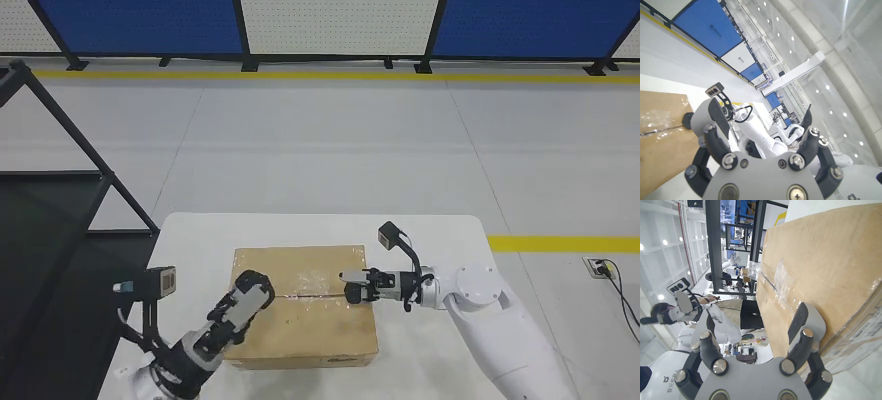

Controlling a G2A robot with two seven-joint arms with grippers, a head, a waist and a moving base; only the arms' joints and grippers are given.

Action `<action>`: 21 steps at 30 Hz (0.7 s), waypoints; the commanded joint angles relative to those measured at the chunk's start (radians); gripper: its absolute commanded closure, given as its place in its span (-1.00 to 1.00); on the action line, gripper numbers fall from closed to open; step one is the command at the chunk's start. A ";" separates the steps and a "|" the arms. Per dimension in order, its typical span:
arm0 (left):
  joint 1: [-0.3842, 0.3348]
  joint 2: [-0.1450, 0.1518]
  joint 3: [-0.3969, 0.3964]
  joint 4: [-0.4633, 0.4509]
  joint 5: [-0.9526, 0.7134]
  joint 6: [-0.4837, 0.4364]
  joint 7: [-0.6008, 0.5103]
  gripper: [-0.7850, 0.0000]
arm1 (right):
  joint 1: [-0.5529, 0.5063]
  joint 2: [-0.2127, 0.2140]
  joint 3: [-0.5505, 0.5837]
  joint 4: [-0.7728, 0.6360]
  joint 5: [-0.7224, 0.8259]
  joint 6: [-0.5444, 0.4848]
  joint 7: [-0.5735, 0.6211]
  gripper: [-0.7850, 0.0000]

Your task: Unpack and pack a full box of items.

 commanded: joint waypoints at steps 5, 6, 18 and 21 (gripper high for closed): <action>0.074 0.012 -0.339 0.118 -0.296 0.005 -0.094 -1.00 | 0.014 0.001 -0.009 0.003 -0.003 -0.005 0.012 -1.00; 0.081 0.013 -0.363 0.136 -0.320 0.012 -0.110 -1.00 | 0.015 0.001 -0.011 0.003 -0.003 -0.005 0.013 -1.00; 0.105 0.023 -0.482 0.237 -0.413 0.085 -0.186 -1.00 | 0.035 0.002 -0.040 -0.025 -0.043 -0.005 0.018 -1.00; 0.109 0.023 -0.460 0.237 -0.439 0.111 -0.190 -1.00 | 0.042 0.002 -0.045 -0.026 -0.053 0.004 0.010 -1.00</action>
